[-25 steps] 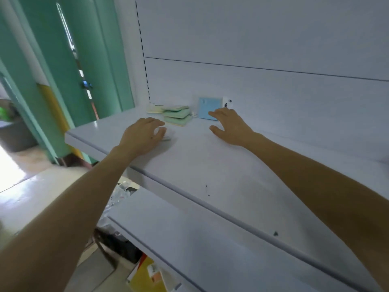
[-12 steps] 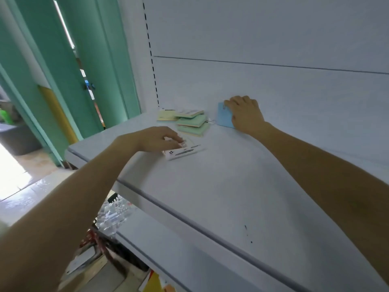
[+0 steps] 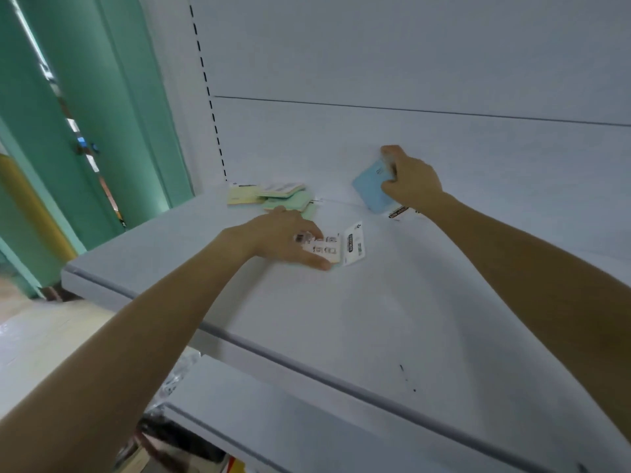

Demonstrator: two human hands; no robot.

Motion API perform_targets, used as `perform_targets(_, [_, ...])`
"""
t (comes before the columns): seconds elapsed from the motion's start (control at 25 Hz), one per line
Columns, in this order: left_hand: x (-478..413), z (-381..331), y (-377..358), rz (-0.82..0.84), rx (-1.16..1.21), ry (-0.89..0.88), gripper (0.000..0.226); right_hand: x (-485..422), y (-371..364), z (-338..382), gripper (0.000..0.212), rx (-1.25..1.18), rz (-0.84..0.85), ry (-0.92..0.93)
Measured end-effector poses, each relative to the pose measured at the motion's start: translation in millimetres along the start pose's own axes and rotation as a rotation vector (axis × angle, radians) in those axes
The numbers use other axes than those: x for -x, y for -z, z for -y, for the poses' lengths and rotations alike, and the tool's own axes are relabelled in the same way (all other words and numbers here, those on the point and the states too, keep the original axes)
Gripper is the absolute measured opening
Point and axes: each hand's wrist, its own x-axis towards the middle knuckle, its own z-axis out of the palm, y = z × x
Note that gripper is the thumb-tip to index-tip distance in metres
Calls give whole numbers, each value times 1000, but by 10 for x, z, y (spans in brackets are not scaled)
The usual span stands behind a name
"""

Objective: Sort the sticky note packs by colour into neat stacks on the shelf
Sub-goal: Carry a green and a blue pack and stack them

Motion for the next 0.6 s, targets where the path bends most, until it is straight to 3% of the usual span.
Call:
perform_targets(0.12, [-134,-137,-55,-65,-54,-115,60,136,150,-181,61,-56,48,-22])
perform_targets(0.32, [-296,-318,-12,-357,-79,-311,33,435,282,-507,26,-221,5,-192])
perform_targets(0.4, [-380,-359,38,-529,106,-266,30,525,310,-582,21,-284,12,-277])
perform_targets(0.48, [-485,-371,54,-645,380,-131,27,598,342,-605,27,-447,130,-342])
perform_targets(0.6, [-590,-392,-18,-604,704,17,26,696,393,-623,51,-508,378,-418])
